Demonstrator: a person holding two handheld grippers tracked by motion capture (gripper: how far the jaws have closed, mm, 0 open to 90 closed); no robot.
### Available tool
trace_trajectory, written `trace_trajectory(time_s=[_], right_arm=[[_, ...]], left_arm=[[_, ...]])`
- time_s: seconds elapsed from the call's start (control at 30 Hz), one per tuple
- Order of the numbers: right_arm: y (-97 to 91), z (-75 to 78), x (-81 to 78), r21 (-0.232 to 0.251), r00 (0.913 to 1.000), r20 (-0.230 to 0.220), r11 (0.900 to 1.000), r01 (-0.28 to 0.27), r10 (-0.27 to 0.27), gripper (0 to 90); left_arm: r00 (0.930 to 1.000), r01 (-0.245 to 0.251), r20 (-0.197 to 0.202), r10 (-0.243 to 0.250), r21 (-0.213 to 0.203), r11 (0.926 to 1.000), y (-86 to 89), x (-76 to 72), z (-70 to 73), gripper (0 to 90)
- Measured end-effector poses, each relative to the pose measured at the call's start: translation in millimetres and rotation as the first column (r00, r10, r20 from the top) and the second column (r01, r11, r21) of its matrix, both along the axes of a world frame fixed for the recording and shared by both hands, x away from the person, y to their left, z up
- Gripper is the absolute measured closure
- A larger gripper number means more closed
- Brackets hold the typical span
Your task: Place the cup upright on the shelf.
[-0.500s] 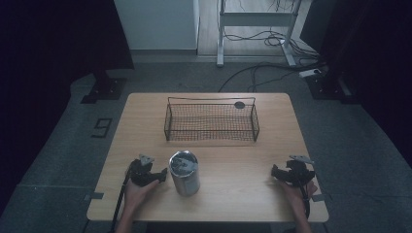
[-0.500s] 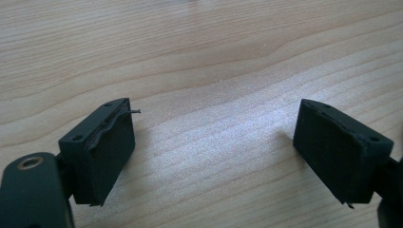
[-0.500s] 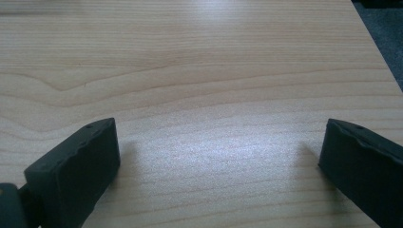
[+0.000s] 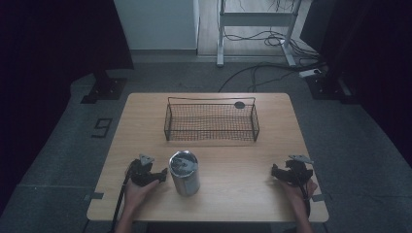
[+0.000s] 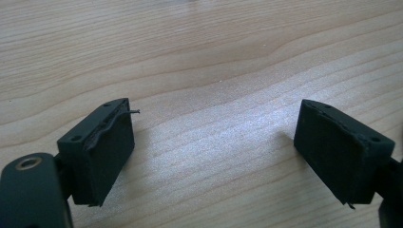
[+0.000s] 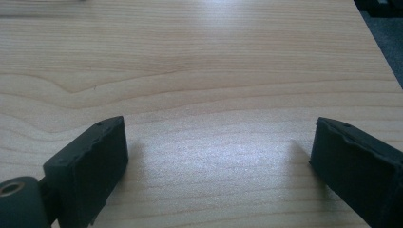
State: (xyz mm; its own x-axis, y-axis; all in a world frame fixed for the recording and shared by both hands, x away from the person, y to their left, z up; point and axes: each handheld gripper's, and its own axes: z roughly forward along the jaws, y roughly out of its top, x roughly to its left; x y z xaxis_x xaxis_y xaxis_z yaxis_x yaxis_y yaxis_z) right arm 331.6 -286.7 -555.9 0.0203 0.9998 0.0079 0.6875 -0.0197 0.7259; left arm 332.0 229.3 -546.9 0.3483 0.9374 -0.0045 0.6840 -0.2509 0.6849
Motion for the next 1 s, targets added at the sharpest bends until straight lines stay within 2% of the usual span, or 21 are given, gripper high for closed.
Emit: trace_trajectory(time_s=[0.23, 0.27, 0.73, 0.8, 0.9, 1.0], right_arm=[[0.5, 0.3, -0.3, -0.001, 1.0, 0.006, 1.0, -0.005, 0.005, 7.7], [0.4, 0.3, -0.3, -0.001, 1.0, 0.005, 1.0, -0.004, 0.004, 7.8], [0.1, 0.4, -0.7, 0.0, 1.0, 0.009, 1.0, 0.002, -0.002, 9.6], [0.0, 0.3, -0.6, 0.001, 0.9999, 0.011, 1.0, 0.003, -0.003, 9.9], [-0.1, 0.4, -0.7, 0.002, 0.9999, 0.012, 1.0, 0.004, -0.004, 10.4], [0.0, 0.4, -0.9, 0.002, 0.9999, 0.014, 1.0, 0.003, -0.003, 11.0]], left_arm=[[0.9998, -0.018, -0.005, 0.018, -0.018, 0.9997, -0.8, 0.6, 0.3, 12.3], [0.9997, -0.025, -0.001, 0.025, -0.005, 0.9997, -2.2, 0.3, 0.2, 13.2], [0.9995, -0.03, 0.003, 0.03, 0.003, 0.9995, -2.3, -2.5, 0.6, 14.7], [0.9997, -0.021, 0.01, 0.021, 0.023, 0.9995, -3.8, -5.7, 4.2, 14.8], [0.9993, -0.015, 0.034, 0.015, -0.01, 0.9998, -4.4, -10.7, 13.9, 15.0], [0.9984, -0.003, 0.057, 0.004, -0.015, 0.9999, -5.5, -15.7, 21.9, 15.0]])
